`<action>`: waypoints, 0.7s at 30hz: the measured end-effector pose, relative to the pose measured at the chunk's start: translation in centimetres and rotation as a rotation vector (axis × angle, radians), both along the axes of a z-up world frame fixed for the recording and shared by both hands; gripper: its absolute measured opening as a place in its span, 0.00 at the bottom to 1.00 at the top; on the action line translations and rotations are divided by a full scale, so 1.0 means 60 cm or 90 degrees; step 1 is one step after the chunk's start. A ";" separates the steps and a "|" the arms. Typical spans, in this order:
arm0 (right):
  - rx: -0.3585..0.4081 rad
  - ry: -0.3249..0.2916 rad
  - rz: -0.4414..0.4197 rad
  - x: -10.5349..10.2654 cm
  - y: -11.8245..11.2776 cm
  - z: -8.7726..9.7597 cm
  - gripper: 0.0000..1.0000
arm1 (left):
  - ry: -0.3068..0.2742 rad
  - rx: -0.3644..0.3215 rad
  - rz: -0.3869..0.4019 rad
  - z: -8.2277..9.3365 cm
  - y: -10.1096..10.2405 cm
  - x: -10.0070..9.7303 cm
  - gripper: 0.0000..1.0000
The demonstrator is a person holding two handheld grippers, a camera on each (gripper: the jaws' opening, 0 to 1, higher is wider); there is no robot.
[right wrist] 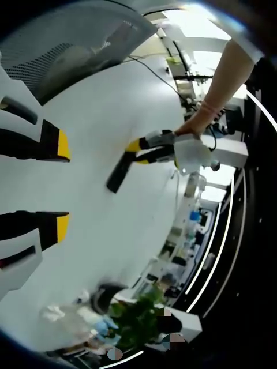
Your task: Press the specified remote control buttons in sequence, fully releasing each button before pressing the next.
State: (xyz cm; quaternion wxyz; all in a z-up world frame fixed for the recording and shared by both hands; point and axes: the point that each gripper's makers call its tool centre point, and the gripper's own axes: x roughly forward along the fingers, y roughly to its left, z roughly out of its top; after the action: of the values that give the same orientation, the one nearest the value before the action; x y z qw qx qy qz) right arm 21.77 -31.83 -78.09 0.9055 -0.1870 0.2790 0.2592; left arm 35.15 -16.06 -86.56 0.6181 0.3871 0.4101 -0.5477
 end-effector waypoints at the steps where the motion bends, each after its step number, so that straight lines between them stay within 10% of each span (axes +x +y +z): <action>1: 0.001 0.000 0.000 0.000 0.000 0.000 0.31 | 0.001 0.001 0.001 0.000 0.000 0.000 0.24; 21: -0.004 0.003 0.002 -0.001 0.000 -0.002 0.30 | 0.001 -0.008 -0.004 0.000 0.001 -0.011 0.24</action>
State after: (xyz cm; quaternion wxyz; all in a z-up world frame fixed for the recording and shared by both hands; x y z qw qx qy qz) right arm 21.73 -31.85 -78.18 0.9039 -0.1893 0.2819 0.2602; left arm 34.52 -16.03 -86.54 0.6181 0.3842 0.4060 -0.5527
